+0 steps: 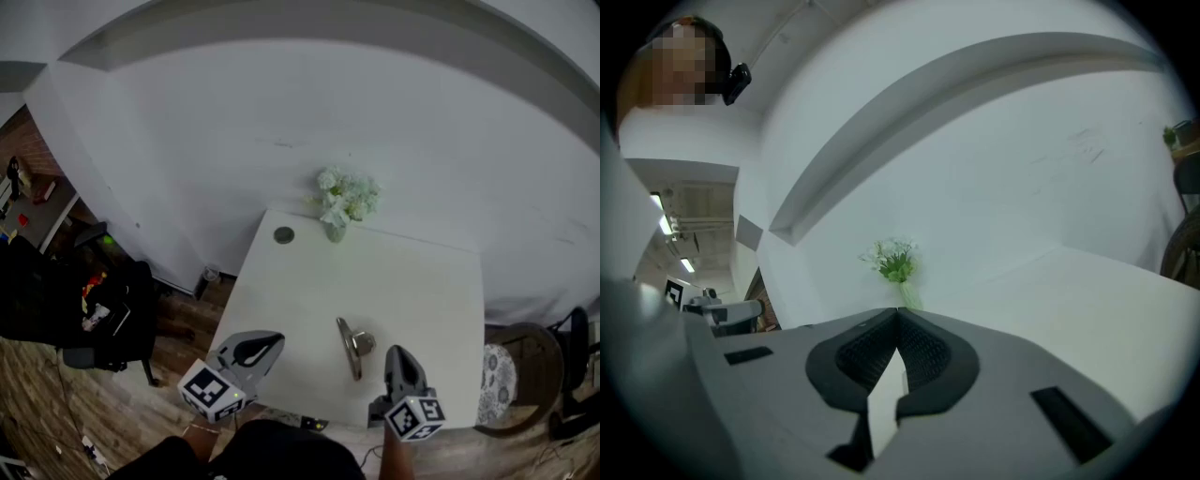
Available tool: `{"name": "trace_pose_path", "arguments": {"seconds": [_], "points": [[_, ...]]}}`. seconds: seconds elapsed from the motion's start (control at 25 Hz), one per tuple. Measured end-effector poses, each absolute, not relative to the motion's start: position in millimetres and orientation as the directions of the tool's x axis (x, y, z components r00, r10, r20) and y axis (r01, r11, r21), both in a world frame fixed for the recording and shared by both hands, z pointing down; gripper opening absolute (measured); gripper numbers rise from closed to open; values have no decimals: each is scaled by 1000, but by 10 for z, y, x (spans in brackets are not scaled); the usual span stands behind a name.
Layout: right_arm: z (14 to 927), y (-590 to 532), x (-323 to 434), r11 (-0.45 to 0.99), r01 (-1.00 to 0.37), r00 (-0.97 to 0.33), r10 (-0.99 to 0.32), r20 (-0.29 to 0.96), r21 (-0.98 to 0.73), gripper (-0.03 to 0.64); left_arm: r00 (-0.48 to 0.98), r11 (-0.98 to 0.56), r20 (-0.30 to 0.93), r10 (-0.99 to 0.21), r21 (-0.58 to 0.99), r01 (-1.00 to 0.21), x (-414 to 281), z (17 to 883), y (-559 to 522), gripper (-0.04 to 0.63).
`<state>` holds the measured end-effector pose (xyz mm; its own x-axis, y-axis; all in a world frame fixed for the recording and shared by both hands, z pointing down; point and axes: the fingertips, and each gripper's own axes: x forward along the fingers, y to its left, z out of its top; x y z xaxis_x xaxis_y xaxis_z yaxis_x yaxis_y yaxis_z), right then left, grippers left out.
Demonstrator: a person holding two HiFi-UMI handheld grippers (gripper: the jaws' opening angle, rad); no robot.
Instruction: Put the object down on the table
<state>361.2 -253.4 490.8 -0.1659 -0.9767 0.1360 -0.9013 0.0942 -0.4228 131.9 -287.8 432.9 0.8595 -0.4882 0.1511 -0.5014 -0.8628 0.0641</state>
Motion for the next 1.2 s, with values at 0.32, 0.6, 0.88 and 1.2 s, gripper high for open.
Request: {"name": "trace_pose_path", "arguments": {"seconds": [0.32, 0.6, 0.88, 1.2], "points": [[4680, -2321, 3510, 138, -908, -194, -976, 104, -396, -5, 865, -868, 138, -482, 65, -493, 1360, 4330, -2699, 0], [4639, -2247, 3447, 147, -905, -206, -973, 109, -400, -5, 873, -875, 124, -471, 63, -480, 1373, 4280, -2654, 0], [4593, -2198, 3453, 141, -893, -200, -975, 95, -427, -5, 873, -875, 148, -464, 74, -478, 1362, 4316, -2616, 0], [4631, -2131, 3444, 126, -896, -187, -977, 105, -425, -5, 884, -886, 131, -449, 61, -459, 1364, 4311, -2586, -1]]}}
